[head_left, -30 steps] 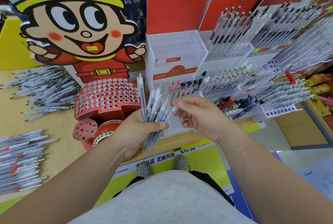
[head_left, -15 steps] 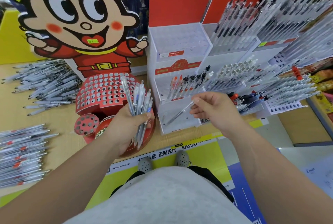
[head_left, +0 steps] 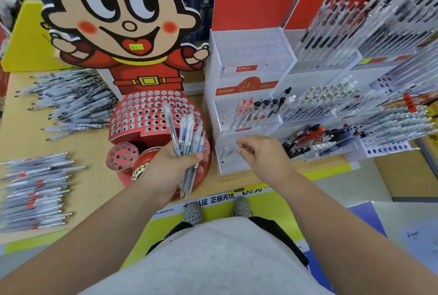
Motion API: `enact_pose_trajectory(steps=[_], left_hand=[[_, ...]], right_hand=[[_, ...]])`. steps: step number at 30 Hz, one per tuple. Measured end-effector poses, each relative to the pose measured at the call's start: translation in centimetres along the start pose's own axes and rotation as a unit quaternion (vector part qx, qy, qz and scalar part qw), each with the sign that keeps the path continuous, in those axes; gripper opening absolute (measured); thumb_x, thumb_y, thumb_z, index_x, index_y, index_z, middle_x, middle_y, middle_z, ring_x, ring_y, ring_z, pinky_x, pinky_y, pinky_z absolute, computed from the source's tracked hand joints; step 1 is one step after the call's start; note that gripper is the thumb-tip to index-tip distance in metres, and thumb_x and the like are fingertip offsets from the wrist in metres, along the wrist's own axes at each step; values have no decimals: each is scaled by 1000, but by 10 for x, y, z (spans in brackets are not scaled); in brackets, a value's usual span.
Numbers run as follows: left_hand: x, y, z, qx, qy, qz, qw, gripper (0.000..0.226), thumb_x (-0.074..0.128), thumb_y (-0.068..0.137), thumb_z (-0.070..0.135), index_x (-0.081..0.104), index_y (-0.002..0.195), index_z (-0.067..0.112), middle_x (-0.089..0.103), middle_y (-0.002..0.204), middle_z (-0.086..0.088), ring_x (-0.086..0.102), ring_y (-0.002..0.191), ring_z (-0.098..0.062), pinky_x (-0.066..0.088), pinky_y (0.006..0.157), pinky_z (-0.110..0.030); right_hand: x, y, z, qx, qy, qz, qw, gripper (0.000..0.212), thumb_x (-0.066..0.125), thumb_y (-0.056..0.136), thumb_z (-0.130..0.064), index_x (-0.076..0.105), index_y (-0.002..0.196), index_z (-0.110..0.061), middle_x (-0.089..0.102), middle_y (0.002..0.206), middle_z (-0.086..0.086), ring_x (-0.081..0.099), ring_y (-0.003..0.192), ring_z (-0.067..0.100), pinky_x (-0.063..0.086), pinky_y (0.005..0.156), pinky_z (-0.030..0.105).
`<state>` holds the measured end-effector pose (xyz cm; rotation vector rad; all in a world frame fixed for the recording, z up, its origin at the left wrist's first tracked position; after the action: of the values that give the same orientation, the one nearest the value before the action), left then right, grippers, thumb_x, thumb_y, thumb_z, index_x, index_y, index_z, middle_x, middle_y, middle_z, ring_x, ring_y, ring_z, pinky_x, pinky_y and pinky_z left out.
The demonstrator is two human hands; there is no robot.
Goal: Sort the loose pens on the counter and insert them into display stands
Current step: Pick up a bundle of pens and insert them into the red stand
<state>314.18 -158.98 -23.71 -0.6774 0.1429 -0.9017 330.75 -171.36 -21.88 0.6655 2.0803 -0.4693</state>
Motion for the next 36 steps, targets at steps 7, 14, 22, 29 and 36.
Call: enact_pose_trajectory(steps=[7,14,22,29,36], left_hand=[[9,-6,3,0,-10,-45,999,25,60,97,3,62,121,6,75,93,-8,65,72,-17,54,62,-25],[14,-9,10,6,-28,-62,998,26,58,97,2,61,123,7,74,94,-8,64,72,-17,53,61,-27],[34,-12,23,25,-40,-125,991,20,54,97,-3,62,112,8,72,89,-9,62,68,-17,52,62,-23],[53,-10,31,47,7,-173,984,24,57,96,-4,66,114,10,70,89,-10,63,72,-15,54,69,-28],[50,-4,25,30,20,-157,987,20,60,96,1,68,111,11,74,93,-11,63,73,-19,55,73,-31]], right_hand=[[18,10,-2,0,-16,-10,1000,18,68,94,-21,76,106,-10,74,97,9,67,85,24,54,78,38],[26,14,-2,28,-26,-46,998,25,68,95,-26,73,113,-10,75,98,8,67,87,23,53,80,34],[-22,1,-19,125,271,-8,954,10,66,96,-23,72,94,-15,68,73,9,61,59,12,48,58,24],[-12,-8,-44,144,440,-87,882,13,68,95,-15,73,84,-19,69,73,10,66,74,24,47,63,32],[-13,-11,-33,191,426,-64,882,11,73,91,-19,70,81,-14,70,75,6,70,75,22,49,61,31]])
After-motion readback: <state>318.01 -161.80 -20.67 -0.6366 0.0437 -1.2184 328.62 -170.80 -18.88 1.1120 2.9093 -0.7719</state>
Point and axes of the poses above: each hand's wrist, its own y-axis towards the middle knuckle, its own x-axis out of the palm, z = x × y, the point moved 10 cm from there along y, towards the middle knuckle
